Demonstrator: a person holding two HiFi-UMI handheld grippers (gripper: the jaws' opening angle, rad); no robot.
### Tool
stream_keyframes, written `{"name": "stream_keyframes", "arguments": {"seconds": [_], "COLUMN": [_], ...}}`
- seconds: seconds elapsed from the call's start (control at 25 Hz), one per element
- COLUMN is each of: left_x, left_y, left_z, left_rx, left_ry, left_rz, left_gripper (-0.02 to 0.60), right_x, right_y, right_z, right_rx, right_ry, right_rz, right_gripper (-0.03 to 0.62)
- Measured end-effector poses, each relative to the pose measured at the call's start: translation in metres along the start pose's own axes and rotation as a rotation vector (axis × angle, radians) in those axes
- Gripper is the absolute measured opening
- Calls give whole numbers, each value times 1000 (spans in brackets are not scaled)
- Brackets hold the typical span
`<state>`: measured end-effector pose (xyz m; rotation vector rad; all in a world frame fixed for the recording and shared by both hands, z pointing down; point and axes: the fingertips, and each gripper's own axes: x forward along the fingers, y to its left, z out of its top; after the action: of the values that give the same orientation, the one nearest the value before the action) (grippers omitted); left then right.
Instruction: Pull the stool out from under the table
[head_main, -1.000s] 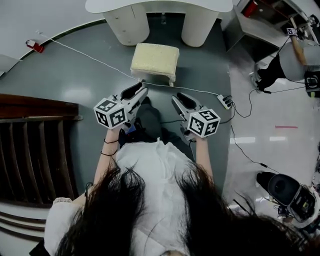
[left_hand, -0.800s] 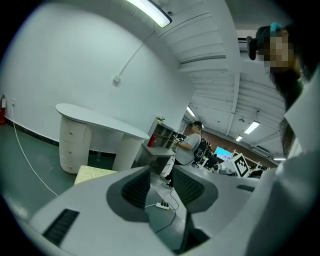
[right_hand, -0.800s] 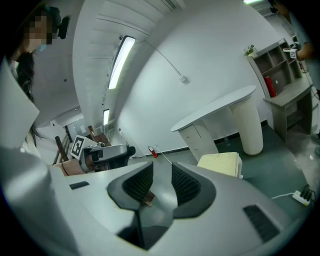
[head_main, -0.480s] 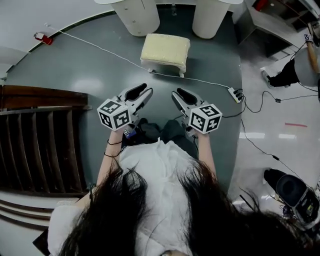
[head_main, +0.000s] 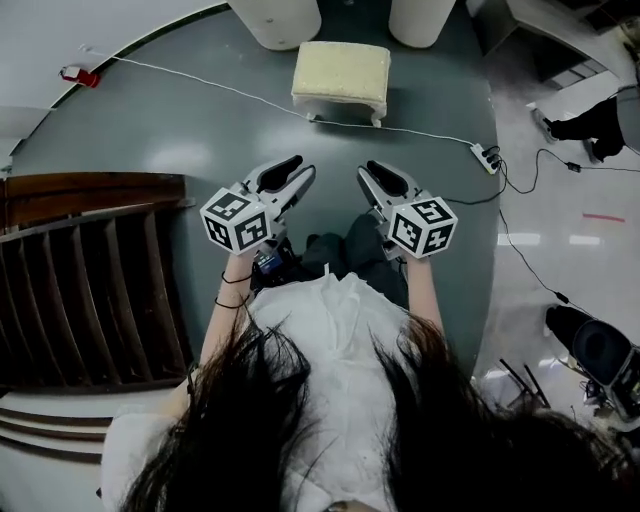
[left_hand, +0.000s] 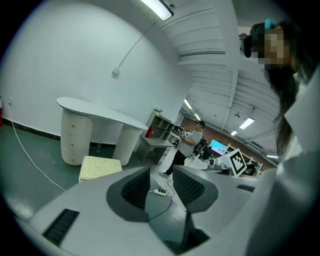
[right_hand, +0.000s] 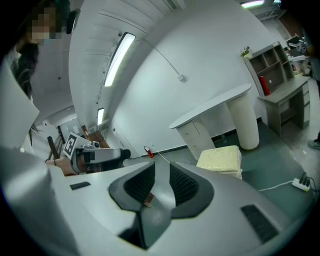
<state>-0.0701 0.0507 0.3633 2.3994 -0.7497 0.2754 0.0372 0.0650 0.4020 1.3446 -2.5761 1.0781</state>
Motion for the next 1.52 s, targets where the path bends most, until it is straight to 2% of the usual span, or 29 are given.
{"name": "stream_keyframes", "arguments": {"seconds": [0.28, 0.52, 0.96, 1.2, 1.52], "left_x": [-32, -55, -89, -106, -123], "left_y": [9, 12, 20, 23, 30], "left_z": [-22, -33, -15, -6, -15], "left_rx": [20, 8, 40, 67, 66], "left_ry": [15, -6, -97, -132, -135], "left_rz": [-29, -51, -62, -49, -28], "left_gripper": [153, 153, 153, 153, 153], "right_x": [-4, 2, 15, 15, 17], "right_y": [28, 61, 122, 134, 146], "right_z": [-18, -30, -41, -39, -51], "right_rx": [-6, -55, -154, -178, -186], "right_ry": [-31, -21, -6, -26, -26], "right_rz": [-52, -48, 15, 16, 25], "right_gripper": [81, 72, 69, 69, 69]}}
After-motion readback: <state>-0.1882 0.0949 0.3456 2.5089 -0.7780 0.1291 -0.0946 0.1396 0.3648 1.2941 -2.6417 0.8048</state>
